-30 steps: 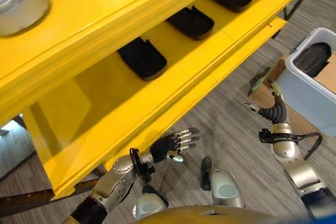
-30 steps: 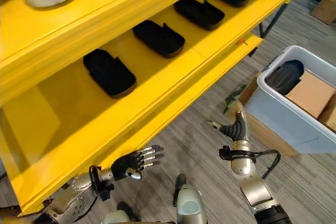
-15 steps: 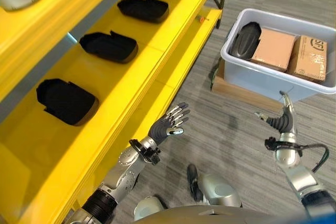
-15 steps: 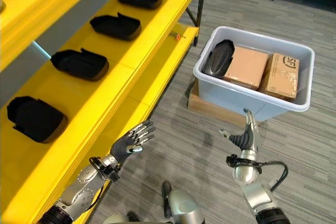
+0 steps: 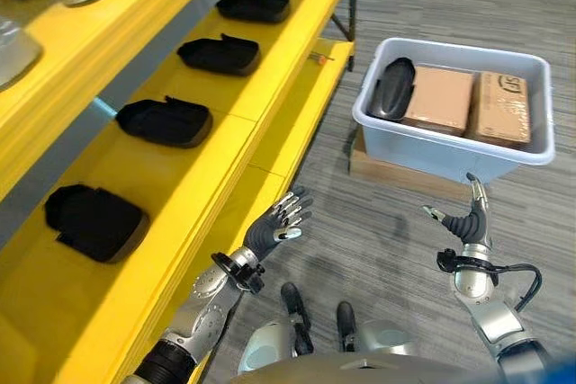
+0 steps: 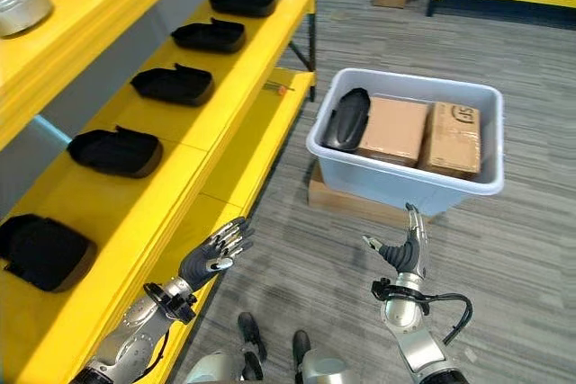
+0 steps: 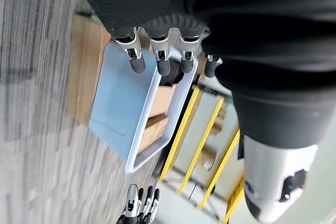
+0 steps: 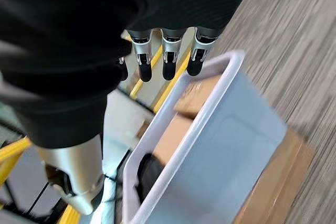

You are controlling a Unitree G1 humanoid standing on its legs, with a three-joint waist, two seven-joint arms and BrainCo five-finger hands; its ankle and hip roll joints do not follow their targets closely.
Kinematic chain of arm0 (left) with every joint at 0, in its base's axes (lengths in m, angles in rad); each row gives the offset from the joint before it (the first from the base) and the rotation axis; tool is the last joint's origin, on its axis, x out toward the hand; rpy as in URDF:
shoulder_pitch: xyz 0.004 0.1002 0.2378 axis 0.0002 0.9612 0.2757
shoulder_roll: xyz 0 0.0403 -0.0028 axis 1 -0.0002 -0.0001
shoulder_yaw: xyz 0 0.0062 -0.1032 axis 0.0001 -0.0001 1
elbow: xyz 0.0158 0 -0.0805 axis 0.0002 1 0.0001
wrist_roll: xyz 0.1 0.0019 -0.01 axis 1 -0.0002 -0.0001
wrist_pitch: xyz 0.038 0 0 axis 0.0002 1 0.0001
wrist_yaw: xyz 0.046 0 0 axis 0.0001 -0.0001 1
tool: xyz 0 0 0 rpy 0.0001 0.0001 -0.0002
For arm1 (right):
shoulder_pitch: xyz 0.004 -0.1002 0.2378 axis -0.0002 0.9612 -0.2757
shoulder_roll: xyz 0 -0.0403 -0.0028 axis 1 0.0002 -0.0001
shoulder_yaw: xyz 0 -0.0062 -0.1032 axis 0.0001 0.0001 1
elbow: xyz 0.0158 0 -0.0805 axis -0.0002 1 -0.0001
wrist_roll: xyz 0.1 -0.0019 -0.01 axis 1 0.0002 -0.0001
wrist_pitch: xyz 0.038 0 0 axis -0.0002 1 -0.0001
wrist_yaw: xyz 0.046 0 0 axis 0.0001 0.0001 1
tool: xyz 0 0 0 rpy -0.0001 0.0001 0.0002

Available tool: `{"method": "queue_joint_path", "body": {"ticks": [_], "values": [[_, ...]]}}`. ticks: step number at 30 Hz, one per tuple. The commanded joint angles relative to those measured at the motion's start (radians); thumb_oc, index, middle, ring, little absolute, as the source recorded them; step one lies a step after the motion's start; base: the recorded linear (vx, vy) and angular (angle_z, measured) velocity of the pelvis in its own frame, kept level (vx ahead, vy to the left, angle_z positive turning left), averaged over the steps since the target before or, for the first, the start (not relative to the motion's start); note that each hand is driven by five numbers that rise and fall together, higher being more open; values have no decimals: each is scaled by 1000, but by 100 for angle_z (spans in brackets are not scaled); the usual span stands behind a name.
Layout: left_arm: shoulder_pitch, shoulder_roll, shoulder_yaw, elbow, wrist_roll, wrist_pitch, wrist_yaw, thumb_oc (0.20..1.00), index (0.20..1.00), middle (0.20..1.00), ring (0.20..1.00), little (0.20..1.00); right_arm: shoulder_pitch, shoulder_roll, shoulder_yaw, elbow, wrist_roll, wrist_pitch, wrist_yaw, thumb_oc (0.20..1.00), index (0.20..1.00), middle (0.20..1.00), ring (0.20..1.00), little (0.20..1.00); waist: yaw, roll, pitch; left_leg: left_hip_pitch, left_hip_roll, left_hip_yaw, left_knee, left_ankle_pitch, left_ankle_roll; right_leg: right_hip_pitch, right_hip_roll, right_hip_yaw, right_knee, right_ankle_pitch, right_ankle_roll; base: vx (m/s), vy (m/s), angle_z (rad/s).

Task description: Move parts from the plastic box to the shelf.

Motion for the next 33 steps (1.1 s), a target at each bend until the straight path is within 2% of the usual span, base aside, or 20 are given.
{"method": "queue_joint_path", "body": {"ticks": [1, 2, 4, 5, 9, 15, 17, 18, 19, 20, 22, 23, 24, 25, 26, 28, 29, 30, 33], "values": [[9, -13, 43, -47, 2, -63, -47, 1000, 1000, 1000, 1000, 1000, 25, -45, -39, -119, 30, -28, 32, 1000, 1000, 1000, 1000, 1000, 9, -7, -29, 30, 18, 42, 61, 19, 15, -44, -64, -109, 58, -12, 127, 307, 73, -56], [13, -12, 46, -45, 14, -66, -43, 1000, 1000, 1000, 1000, 1000, 31, -39, -39, -122, 31, -32, 46, 1000, 1000, 1000, 1000, 1000, 9, -14, -38, 50, 4, 44, 69, -10, 30, -44, -62, -110, 67, -21, 129, 311, 69, -43], [12, -12, 45, -43, 16, -59, -39, 1000, 1000, 1000, 1000, 1000, 29, -35, -35, -122, 29, -30, 50, 1000, 1000, 1000, 1000, 1000, 10, -16, -42, 61, -4, 50, 72, -24, 37, -44, -62, -113, 72, -24, 131, 168, 28, -12], [6, -9, 38, -35, 78, -60, -34, 1000, 1000, 1000, 1000, 1000, 19, -24, -24, -118, 41, -21, 52, 1000, 1000, 1000, 1000, 1000, 11, -19, -55, 82, -22, 64, 72, -50, 53, -46, -58, -127, 81, -34, 133, 126, 17, -13], [-9, 11, 8, -27, 163, -57, -8, 1000, 1000, 1000, 1000, 1000, -31, -2, -6, -85, 46, -4, 48, 1000, 1000, 1000, 1000, 1000, 15, -17, -70, 107, -43, 82, 73, -81, 74, -55, -50, -145, 123, -60, 137, 149, 53, -10], [-30, 29, 2, 1, 176, -37, 17, 1000, 1000, 1000, 1000, 1000, -78, 0, 5, -71, -5, 41, 57, 1000, 1000, 1000, 1000, 1000, 23, -9, -81, 136, -48, 93, 56, -93, 93, -80, -53, -180, 203, -88, 147, 89, 65, -8], [-33, 43, 5, 15, 172, -45, 15, 1000, 1000, 1000, 1000, 1000, -96, 5, -9, -55, 42, 47, 72, 1000, 1000, 1000, 1000, 1000, 25, -6, -79, 148, -44, 107, 33, -96, 108, -132, -40, -199, 345, -83, 165, 46, 59, -27], [-32, 50, 16, 11, 173, -42, 25, 1000, 1000, 1000, 1000, 1000, -105, 21, -17, -54, 60, 52, 77, 1000, 1000, 1000, 1000, 1000, 29, -2, -71, 161, -33, 121, 16, -96, 123, -237, -85, -224, 536, -31, 216, 15, 14, -65], [-33, 50, 16, 10, 174, -43, 34, 1000, 1000, 1000, 1000, 1000, -107, 28, -18, -48, 59, 45, 81, 1000, 1000, 1000, 1000, 1000, 34, 0, -68, 168, -28, 129, 14, -95, 122, -246, -121, -240, 545, -25, 225, 56, -54, -73], [-39, 49, 12, 8, 171, -48, 55, 1000, 1000, 1000, 1000, 1000, -115, 43, -13, -26, 57, 28, 86, 1000, 1000, 1000, 1000, 1000, 44, -3, -61, 193, -27, 128, 13, -108, 116, -234, -213, -262, 514, -20, 256, 67, -104, -60], [-39, 50, 14, -1, 168, -44, 57, 1000, 1000, 1000, 1000, 1000, -119, 55, -11, -12, 57, 16, 82, 1000, 1000, 1000, 1000, 1000, 53, -3, -52, 200, -17, 130, 18, -107, 110, -224, -255, -270, 457, 19, 263, 52, -216, -58], [-37, 58, 15, -20, 164, -37, 56, 1000, 1000, 1000, 1000, 1000, -118, 65, -7, -11, 61, 15, 73, 1000, 1000, 1000, 1000, 1000, 55, -3, -44, 216, -9, 120, 17, -111, 102, -221, -299, -244, 354, 100, 283, 47, -349, -52], [-33, 61, 16, -23, 170, -40, 51, 1000, 1000, 1000, 1000, 1000, -114, 70, -6, -12, 61, 15, 69, 1000, 1000, 1000, 1000, 1000, 52, -4, -44, 224, -6, 113, 16, -116, 97, -223, -318, -223, 299, 143, 295, 18, -554, -27], [-27, 67, 11, -24, 189, -57, 49, 1000, 1000, 1000, 1000, 1000, -107, 81, -8, -15, 63, 16, 74, 1000, 1000, 1000, 1000, 1000, 45, -15, -41, 226, 3, 117, 22, -117, 95, -255, -369, -174, 224, 266, 313, 20, -627, -12], [-15, 72, 10, -22, 185, -79, 68, 1000, 1000, 1000, 1000, 1000, -105, 87, -11, -20, 76, 26, 87, 1000, 1000, 1000, 1000, 1000, 44, -16, -40, 233, 30, 126, 26, -125, 82, -256, -400, -161, 191, 273, 327, 11, -634, 11], [-7, 70, 20, -17, 177, -94, 76, 1000, 1000, 1000, 1000, 1000, -105, 85, -8, -36, 76, 51, 90, 1000, 1000, 1000, 1000, 1000, 54, -17, -47, 227, 64, 148, 45, -116, 64, -212, -402, -212, 158, 233, 318, 63, -433, 21], [-5, 69, 19, -17, 177, -96, 77, 1000, 1000, 1000, 1000, 1000, -104, 85, -8, -38, 75, 55, 91, 1000, 1000, 1000, 1000, 1000, 55, -13, -49, 234, 67, 136, 47, -133, 57, -202, -402, -212, 160, 220, 328, 74, -321, 18], [3, 68, 27, -21, 174, -103, 78, 1000, 1000, 1000, 1000, 1000, -104, 83, -7, -41, 75, 60, 95, 1000, 1000, 1000, 1000, 1000, 61, -14, -51, 232, 80, 145, 56, -130, 50, -190, -399, -230, 153, 203, 323, 72, -321, 26], [32, 53, 58, -54, 149, -94, 84, 1000, 1000, 1000, 1000, 1000, -114, 59, -5, -37, 74, 82, 106, 1000, 1000, 1000, 1000, 1000, 76, -18, -64, 229, 135, 157, 71, -100, 11, -137, -350, -292, 129, 105, 295, 28, -449, -2]]}}
